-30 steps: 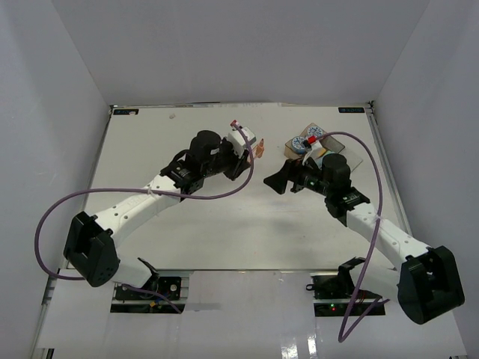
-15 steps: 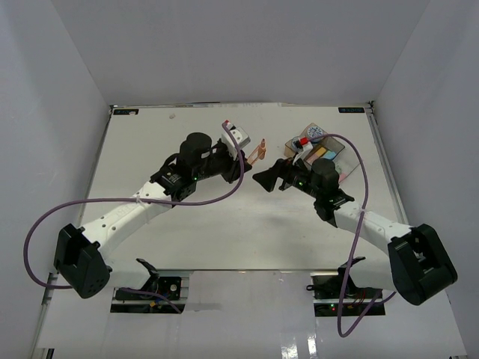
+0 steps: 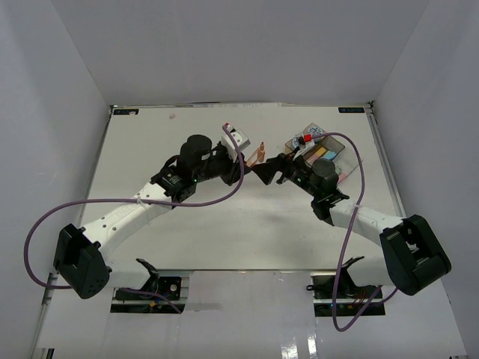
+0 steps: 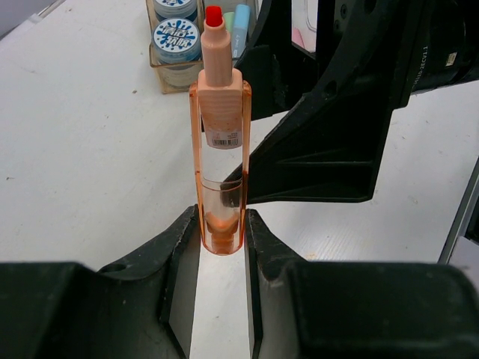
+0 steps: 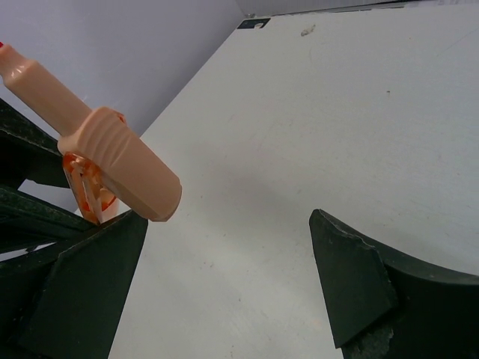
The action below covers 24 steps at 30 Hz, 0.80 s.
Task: Sort the stationery into containers
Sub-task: Close the pen cap on the pen.
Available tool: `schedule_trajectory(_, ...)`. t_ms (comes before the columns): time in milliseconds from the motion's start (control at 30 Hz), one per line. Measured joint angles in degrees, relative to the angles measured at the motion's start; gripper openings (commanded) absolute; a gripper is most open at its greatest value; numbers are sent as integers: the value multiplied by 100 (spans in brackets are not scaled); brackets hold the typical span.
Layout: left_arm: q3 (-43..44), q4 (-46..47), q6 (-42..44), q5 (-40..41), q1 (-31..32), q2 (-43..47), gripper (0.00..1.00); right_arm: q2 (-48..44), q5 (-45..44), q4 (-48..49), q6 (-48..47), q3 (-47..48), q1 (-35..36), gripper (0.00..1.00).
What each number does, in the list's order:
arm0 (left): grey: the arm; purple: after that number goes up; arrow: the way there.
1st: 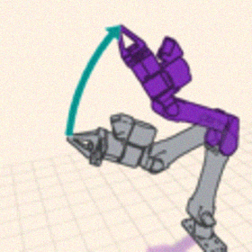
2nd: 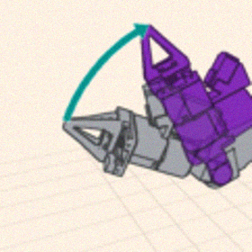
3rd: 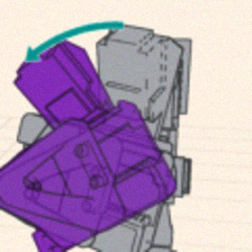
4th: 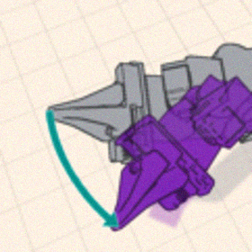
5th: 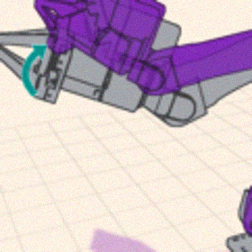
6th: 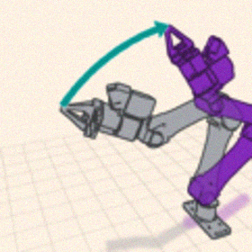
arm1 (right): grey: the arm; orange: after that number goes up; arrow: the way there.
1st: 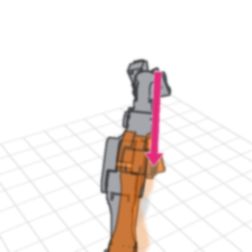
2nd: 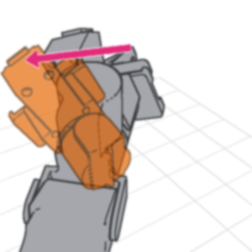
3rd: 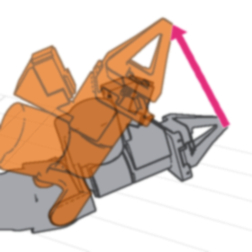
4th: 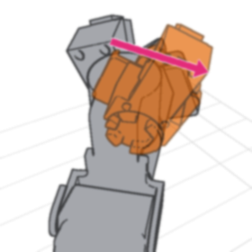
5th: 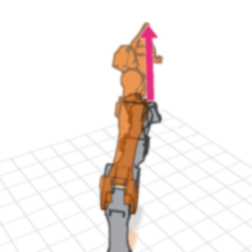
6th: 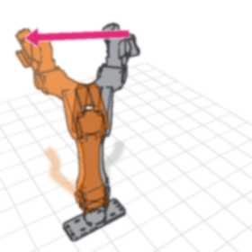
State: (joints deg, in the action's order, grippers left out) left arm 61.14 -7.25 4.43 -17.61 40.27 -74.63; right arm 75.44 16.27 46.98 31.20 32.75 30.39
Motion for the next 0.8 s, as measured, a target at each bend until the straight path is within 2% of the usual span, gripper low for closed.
schedule_trajectory(800,-232,48,142,-50,-2,234,27,-116,-463,96,-260,0,0,95)
